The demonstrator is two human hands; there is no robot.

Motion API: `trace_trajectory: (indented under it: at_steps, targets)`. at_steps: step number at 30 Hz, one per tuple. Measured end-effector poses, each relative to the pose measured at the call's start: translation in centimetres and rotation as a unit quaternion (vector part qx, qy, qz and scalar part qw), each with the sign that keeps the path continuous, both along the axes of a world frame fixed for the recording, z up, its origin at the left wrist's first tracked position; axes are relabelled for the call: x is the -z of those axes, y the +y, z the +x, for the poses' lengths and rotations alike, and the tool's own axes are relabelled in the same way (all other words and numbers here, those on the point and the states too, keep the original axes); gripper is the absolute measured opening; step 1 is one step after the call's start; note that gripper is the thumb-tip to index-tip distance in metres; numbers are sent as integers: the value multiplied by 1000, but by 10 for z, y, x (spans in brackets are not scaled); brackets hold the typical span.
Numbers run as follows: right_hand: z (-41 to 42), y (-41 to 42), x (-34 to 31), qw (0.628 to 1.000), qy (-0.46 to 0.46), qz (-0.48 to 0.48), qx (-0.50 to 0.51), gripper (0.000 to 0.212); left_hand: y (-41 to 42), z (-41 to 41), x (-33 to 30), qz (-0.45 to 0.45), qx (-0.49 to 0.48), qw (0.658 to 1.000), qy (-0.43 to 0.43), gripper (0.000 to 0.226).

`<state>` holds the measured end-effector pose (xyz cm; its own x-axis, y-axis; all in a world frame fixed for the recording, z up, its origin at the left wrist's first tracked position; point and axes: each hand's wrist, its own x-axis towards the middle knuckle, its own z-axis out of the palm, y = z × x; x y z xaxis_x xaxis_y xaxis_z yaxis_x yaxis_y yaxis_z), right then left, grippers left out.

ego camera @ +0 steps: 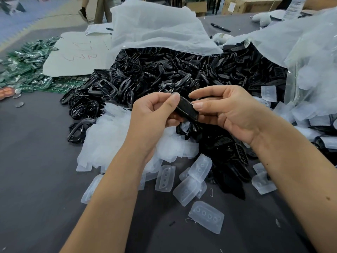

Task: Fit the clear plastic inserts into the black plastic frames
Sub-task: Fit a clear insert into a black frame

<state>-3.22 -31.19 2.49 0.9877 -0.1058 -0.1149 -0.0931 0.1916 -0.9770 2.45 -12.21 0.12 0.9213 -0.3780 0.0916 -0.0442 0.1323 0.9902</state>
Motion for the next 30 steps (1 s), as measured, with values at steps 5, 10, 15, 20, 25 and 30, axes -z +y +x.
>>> trace_trajectory:
  at_steps: [5,10,15,20,25,30]
  targets:
    - [-1,1,-4,1000,16,5,-17,32,2,1,1,-15,8,1000,7,10]
    - [-3,2,-5,997,43,-5,-57,23,1,-1,-1,-9,3,1000,7,11]
    - [-4,1,-5,997,19,-21,-72,18,1,-2,-3,-15,9,1000,1,15]
    - [-4,1,-3,998,3,-21,-56,26,1,-2,-3,-20,17,1000,-14,16]
    - [-1,9,-3,973,-111,-194,55,20,-1,-3,-2,1,-3,1000,-22,22]
    - [-3,11,-1,738,-354,-563,115,15,-1,-2,-7,-18,14,996,91,57]
